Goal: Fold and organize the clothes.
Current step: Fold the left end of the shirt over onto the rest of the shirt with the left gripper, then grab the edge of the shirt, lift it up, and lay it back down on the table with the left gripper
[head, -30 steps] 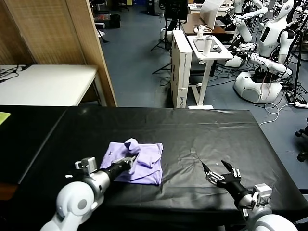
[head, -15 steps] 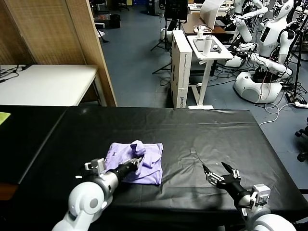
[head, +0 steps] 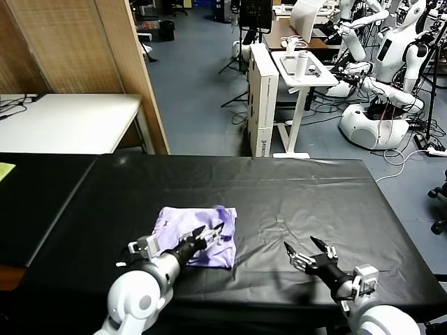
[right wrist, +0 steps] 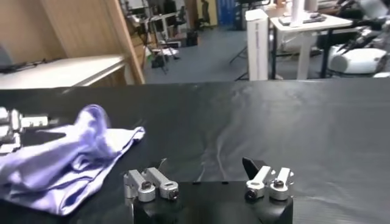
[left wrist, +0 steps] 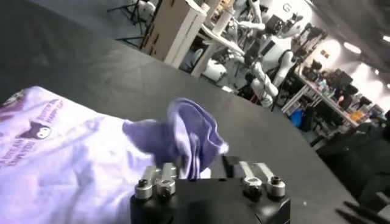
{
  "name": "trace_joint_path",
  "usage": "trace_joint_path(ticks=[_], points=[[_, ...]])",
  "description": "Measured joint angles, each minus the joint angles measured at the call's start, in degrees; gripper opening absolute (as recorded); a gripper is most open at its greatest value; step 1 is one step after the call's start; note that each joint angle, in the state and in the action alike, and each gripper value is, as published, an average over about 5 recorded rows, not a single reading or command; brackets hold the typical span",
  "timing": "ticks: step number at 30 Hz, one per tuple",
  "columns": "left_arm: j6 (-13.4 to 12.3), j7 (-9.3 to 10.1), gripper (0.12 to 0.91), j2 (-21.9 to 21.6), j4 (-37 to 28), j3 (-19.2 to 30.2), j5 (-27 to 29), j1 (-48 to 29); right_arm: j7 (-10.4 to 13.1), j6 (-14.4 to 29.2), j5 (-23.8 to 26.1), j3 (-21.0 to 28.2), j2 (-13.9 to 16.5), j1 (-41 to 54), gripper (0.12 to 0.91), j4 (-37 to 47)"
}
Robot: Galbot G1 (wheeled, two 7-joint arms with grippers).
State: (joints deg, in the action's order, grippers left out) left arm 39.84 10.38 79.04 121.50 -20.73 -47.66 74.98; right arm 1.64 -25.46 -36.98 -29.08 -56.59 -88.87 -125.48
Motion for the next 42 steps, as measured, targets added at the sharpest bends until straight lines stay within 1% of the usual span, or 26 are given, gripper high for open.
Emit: trace_joint_path(ticks=[4,7,10,13,16,21,23,24,27,28,29,30,31,34,35,37,38,40,41,42], points=[[-0.62,-0.07,0.906,-0.03,2.53,-2.30,0.27,1.01,0.07,-0.47,-1.00,4.87,1.39,4.33,0.907,1.05],[-1.97,-0.27,0.907,-0.82,3.81,-4.74,1.82,1.54,0.37,-0.59,-1.65,9.46,1.86,8.70,0.907,2.03],[-3.49,-0.42,0.907,-1.94,4.18,-7.19,3.56,2.16,1.23,-0.50,-2.37,14.01,1.52,13.42,0.907,3.54],[-4.31,-0.71,0.907,-2.75,4.27,-9.18,5.07,3.02,2.19,-0.45,-3.41,18.03,0.32,18.25,0.907,5.81],[-4.74,-1.25,0.907,-2.84,4.27,-10.64,6.37,3.93,2.66,-0.52,-4.49,21.29,-1.72,22.82,0.907,8.79],[-5.55,-1.94,0.907,-2.76,4.01,-12.26,8.01,5.49,2.67,-0.52,-5.03,24.14,-5.26,27.82,0.903,14.33],[-5.76,-1.97,0.907,-2.75,3.94,-12.78,8.10,6.12,2.57,-0.47,-5.07,24.57,-6.26,28.79,0.873,16.22],[-5.82,-1.97,0.907,-2.75,3.91,-12.99,8.11,6.40,2.52,-0.43,-5.12,24.70,-6.69,29.18,0.840,17.09],[-5.72,-1.91,0.907,-2.81,3.84,-13.38,8.20,7.09,2.40,-0.27,-5.21,24.92,-7.73,30.06,0.682,19.37],[-5.61,-1.86,0.907,-2.84,3.81,-13.43,8.29,7.25,2.40,-0.22,-5.14,25.00,-8.04,30.27,0.606,20.05],[-5.48,-1.81,0.907,-2.87,3.78,-13.46,8.40,7.39,2.42,-0.16,-4.91,25.10,-8.28,30.43,0.549,20.66],[-5.39,-1.77,0.907,-2.88,3.75,-13.49,8.53,7.50,2.44,-0.11,-4.48,25.21,-8.47,30.54,0.492,21.23],[-5.33,-1.73,0.907,-2.89,3.74,-13.54,8.63,7.60,2.45,-0.05,-3.96,25.34,-8.59,30.61,0.416,21.75],[-5.30,-1.72,0.907,-2.97,3.75,-13.84,8.74,7.85,2.42,0.20,-2.26,25.70,-8.63,30.68,0.239,23.02],[-5.34,-1.73,0.907,-3.03,3.76,-14.01,8.73,7.91,2.41,0.30,-1.98,25.76,-8.62,30.68,0.195,23.27],[-5.49,-1.81,0.907,-3.18,3.74,-14.35,8.68,7.94,2.20,0.64,-2.11,25.69,-8.59,30.62,0.150,23.51],[-5.63,-1.89,0.907,-3.28,3.67,-14.51,8.66,7.91,1.98,0.91,-2.40,25.57,-8.56,30.56,0.159,23.48],[-6.14,-2.33,0.907,-3.54,3.39,-14.78,8.77,7.77,1.22,1.84,-3.29,25.16,-8.38,30.31,0.227,23.08],[-6.66,-2.84,0.907,-3.73,3.15,-14.91,9.07,7.66,0.77,2.43,-3.77,24.88,-8.23,30.15,0.277,22.70],[-7.34,-3.55,0.907,-3.94,2.85,-15.02,9.52,7.53,0.31,3.07,-4.26,24.56,-8.03,29.96,0.346,22.20]])
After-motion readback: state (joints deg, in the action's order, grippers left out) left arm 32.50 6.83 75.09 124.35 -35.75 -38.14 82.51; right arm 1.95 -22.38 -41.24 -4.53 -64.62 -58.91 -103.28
